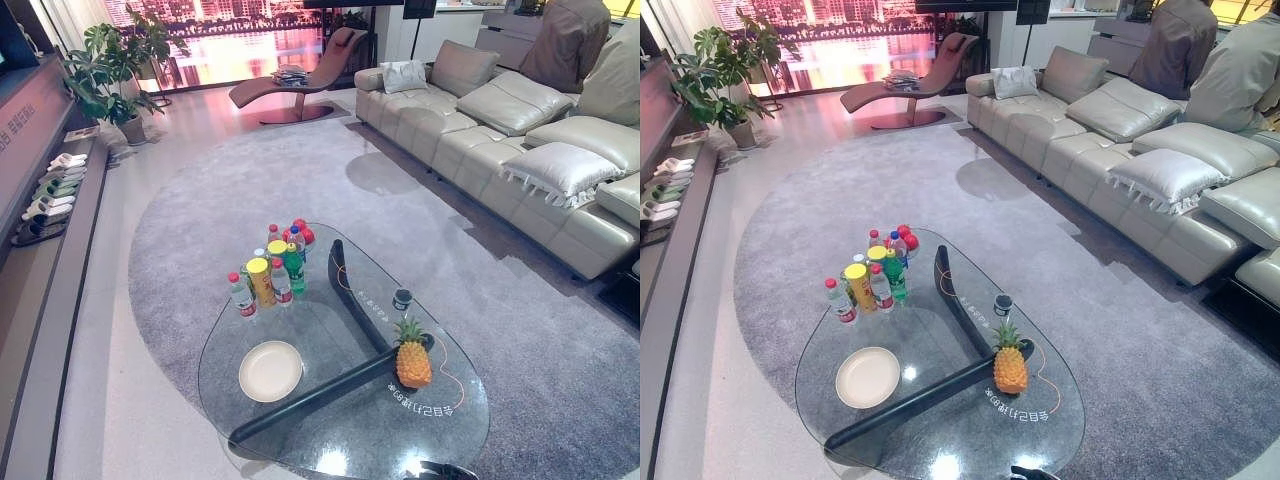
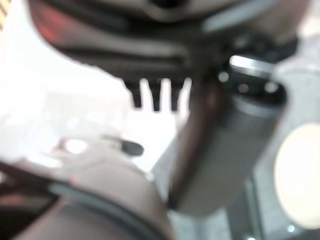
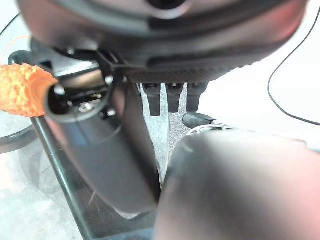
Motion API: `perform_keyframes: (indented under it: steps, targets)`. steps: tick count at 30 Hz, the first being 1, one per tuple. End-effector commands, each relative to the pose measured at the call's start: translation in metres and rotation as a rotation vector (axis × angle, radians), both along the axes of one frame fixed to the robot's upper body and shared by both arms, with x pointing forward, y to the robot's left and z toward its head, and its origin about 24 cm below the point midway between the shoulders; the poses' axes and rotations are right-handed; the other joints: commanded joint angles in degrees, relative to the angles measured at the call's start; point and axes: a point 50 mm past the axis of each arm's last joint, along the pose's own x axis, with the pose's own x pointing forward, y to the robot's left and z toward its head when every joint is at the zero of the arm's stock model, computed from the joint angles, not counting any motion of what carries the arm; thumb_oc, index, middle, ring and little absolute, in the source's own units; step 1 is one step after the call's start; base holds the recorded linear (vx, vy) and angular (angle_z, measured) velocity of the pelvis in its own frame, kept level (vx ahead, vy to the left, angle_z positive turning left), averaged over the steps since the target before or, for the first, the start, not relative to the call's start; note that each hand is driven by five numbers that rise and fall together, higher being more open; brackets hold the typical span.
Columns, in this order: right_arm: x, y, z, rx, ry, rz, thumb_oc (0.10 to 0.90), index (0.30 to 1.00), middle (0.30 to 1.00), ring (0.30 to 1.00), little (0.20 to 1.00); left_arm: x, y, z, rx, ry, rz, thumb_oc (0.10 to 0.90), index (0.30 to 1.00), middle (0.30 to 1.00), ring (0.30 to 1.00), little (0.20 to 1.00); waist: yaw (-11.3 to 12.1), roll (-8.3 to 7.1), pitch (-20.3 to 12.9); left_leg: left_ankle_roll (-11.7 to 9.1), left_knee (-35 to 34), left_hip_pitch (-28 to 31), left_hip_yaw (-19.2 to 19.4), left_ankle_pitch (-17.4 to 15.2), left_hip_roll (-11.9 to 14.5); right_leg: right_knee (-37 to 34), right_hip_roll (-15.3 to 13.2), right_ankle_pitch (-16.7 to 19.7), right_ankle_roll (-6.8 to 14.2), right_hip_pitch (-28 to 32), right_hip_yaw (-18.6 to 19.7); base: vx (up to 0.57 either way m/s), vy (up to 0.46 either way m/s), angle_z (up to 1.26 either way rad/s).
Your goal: Pick up the fruit to the plate
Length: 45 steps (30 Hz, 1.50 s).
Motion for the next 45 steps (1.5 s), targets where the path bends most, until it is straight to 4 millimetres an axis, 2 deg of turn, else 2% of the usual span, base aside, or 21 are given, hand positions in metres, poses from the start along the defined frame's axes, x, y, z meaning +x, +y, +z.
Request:
perform_keyframes:
  steps: [1,6,14,19,21,23,27,31,34,36,38,39,40,45]
  targets:
    - [-0.009,0.005,-0.004,-0.009,0.073,0.033,0.8,0.9,0.9,0.9,0.9,0.015,0.002,0.002,0.018,-0.017,-0.015,0.8,0.9,0.9,0.9,0.9,0.2,-2.69,0.1,-1.3,0.3,0.6,1.0,-2.2,-1.9,0.8,-3.4,1.0,3.1,2.5,2.7,0.0,0.0,0.0]
    - [-0.008,0.001,-0.003,-0.087,0.056,0.046,0.8,0.9,0.9,0.9,0.9,0.016,0.001,0.002,0.012,-0.027,0.007,0.8,0.9,0.9,0.9,0.9,0.1,-2.64,0.6,-1.3,0.6,0.2,1.0,-2.2,-1.8,1.2,-3.5,0.9,3.1,2.0,2.8,0.0,0.0,0.0]
    - [-0.002,-0.019,0.003,-0.324,-0.015,-0.013,0.8,0.9,0.9,0.9,0.9,0.014,0.006,0.003,0.028,-0.044,0.089,0.8,0.9,0.9,0.9,0.9,-0.2,-2.87,2.1,-1.1,1.9,-1.1,1.1,-2.4,-1.9,2.0,-3.3,0.9,3.2,0.5,3.5,0.0,0.003,-0.01]
    - [0.018,-0.03,0.012,-0.393,-0.131,-0.097,0.8,0.9,0.9,0.9,0.9,0.017,0.01,0.004,0.026,-0.059,0.093,0.8,0.9,0.9,0.9,0.9,0.1,-3.39,4.0,-0.9,3.8,-3.4,1.0,-2.6,-1.7,3.5,-3.0,0.9,3.2,-1.9,4.1,-0.03,-0.014,-0.09]
    - [0.033,-0.034,0.018,-0.414,-0.211,-0.148,0.8,0.9,0.9,0.9,0.9,0.021,0.011,0.005,0.027,-0.074,0.088,0.8,0.9,0.9,0.9,0.9,0.4,-3.73,5.3,-0.7,4.8,-5.1,0.8,-2.7,-1.7,4.6,-2.7,0.9,3.1,-3.8,4.3,-0.07,-0.043,-0.02]
    - [0.033,-0.034,0.018,-0.414,-0.211,-0.148,0.8,0.9,0.9,0.9,0.9,0.021,0.011,0.005,0.027,-0.074,0.088,0.8,0.9,0.9,0.9,0.9,0.4,-3.73,5.3,-0.7,4.8,-5.1,0.8,-2.7,-1.7,4.6,-2.7,0.9,3.1,-3.9,4.3,-0.03,-0.018,-0.01]
    - [0.077,-0.041,0.04,-0.432,-0.425,-0.271,0.8,0.9,0.9,0.9,0.9,0.038,0.017,0.01,0.043,-0.125,0.072,0.8,0.9,0.9,0.9,0.9,0.9,-4.4,9.3,-0.3,6.8,-9.1,0.2,-2.4,-1.7,7.5,-2.2,0.7,2.8,-8.1,4.5,-0.14,-0.075,-0.02]
    - [0.111,-0.046,0.065,-0.448,-0.605,-0.359,0.8,0.9,0.9,0.9,0.9,0.048,0.022,0.014,0.058,-0.163,0.06,0.8,0.9,0.9,0.9,0.9,1.1,-4.54,12.3,-0.2,7.8,-11.7,-0.6,-2.1,-2.1,9.3,-1.8,0.5,2.6,-10.8,4.2,-0.1,-0.059,0.0]
    - [0.133,-0.049,0.086,-0.472,-0.722,-0.406,0.8,0.9,0.9,0.9,0.9,0.051,0.024,0.016,0.065,-0.184,0.053,0.8,0.9,0.9,0.9,0.9,1.2,-4.48,13.9,0.0,8.9,-13.5,-0.8,-2.1,-2.5,10.4,-1.7,0.2,2.5,-12.4,4.0,-0.07,-0.029,0.04]
    - [0.151,-0.057,0.109,-0.491,-0.826,-0.455,0.8,0.9,0.9,0.9,0.9,0.056,0.027,0.019,0.061,-0.211,0.048,0.8,0.9,0.9,0.9,0.9,1.4,-4.31,15.6,-0.1,11.1,-16.1,-1.0,-2.1,-2.6,12.4,-1.7,0.0,2.3,-14.5,3.6,-0.12,-0.012,0.02]
    - [0.163,-0.063,0.127,-0.493,-0.904,-0.485,0.8,0.9,0.9,0.9,0.9,0.058,0.028,0.02,0.053,-0.225,0.043,0.8,0.9,0.9,0.9,0.9,1.3,-4.03,16.5,-0.1,12.4,-17.5,-1.2,-2.1,-2.7,13.7,-1.6,-0.3,2.2,-15.7,3.5,-0.05,0.009,0.07]
    - [0.163,-0.063,0.127,-0.493,-0.904,-0.485,0.8,0.9,0.9,0.9,0.9,0.058,0.028,0.02,0.053,-0.225,0.043,0.8,0.9,0.9,0.9,0.9,1.3,-4.02,16.5,-0.1,12.5,-17.5,-1.2,-2.2,-2.7,13.7,-1.6,-0.3,2.2,-15.7,3.5,-0.02,0.02,0.07]
    - [0.173,-0.065,0.144,-0.484,-0.976,-0.506,0.8,0.9,0.9,0.9,0.9,0.058,0.029,0.02,0.048,-0.234,0.037,0.8,0.9,0.9,0.9,0.9,1.4,-3.8,17.4,-0.1,13.7,-18.5,-1.4,-2.4,-2.9,14.5,-1.8,-0.6,2.1,-16.4,3.4,0.0,0.0,0.0]
    - [0.196,-0.069,0.186,-0.454,-1.161,-0.569,0.8,0.9,0.9,0.9,0.9,0.07,0.032,0.025,0.043,-0.282,0.034,0.8,0.9,0.9,0.9,0.9,1.6,-3.42,19.8,0.2,17.1,-22.2,-1.2,-2.9,-3.5,16.7,-2.0,-0.9,1.9,-19.2,2.9,-0.06,0.013,0.0]
